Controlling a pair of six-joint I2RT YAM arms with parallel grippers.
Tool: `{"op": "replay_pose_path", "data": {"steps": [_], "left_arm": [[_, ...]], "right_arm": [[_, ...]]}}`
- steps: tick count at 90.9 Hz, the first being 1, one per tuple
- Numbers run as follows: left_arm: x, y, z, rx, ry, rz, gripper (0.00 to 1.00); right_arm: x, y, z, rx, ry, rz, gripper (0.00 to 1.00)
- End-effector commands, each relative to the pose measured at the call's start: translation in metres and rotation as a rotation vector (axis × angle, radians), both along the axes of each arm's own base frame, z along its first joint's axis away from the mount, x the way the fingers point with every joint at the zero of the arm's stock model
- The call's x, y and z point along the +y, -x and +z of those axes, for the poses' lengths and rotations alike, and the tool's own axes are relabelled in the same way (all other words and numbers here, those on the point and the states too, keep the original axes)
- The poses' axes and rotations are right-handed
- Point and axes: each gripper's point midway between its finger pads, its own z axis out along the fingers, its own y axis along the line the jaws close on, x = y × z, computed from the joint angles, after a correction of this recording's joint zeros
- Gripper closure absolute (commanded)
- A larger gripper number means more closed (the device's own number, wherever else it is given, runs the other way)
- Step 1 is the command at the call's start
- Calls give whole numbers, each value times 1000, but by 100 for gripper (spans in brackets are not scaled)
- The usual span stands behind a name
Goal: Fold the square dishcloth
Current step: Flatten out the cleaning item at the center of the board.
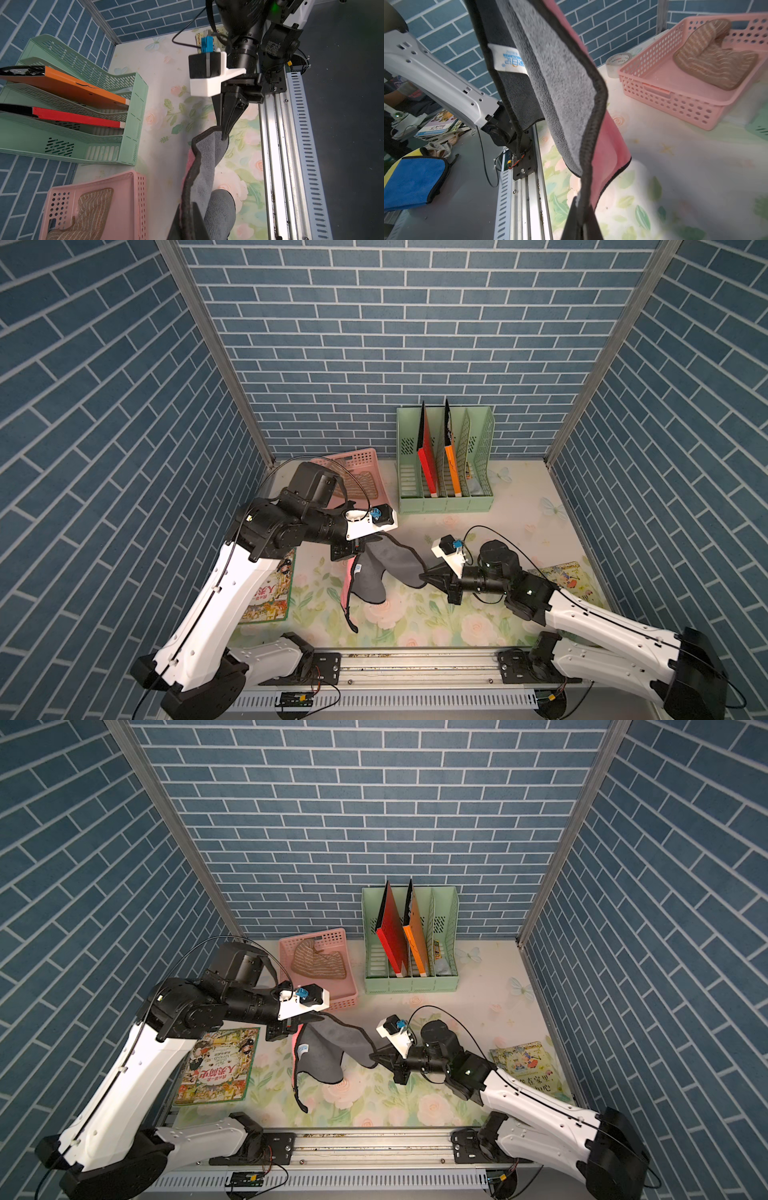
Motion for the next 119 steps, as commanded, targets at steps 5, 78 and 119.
{"op": "replay_pose_path", "data": {"steps": [5, 78, 119], "left_arm": [[4, 18, 12, 3, 46, -15, 98], [18, -84, -182, 37, -82, 483, 86], [70, -181, -201, -259, -164, 797, 41]], "right_arm": [[-34, 10, 48, -4, 66, -78, 100], [-75, -84, -60, 155, 684, -362, 100], [-72, -219, -129, 47, 851, -708, 40]]}}
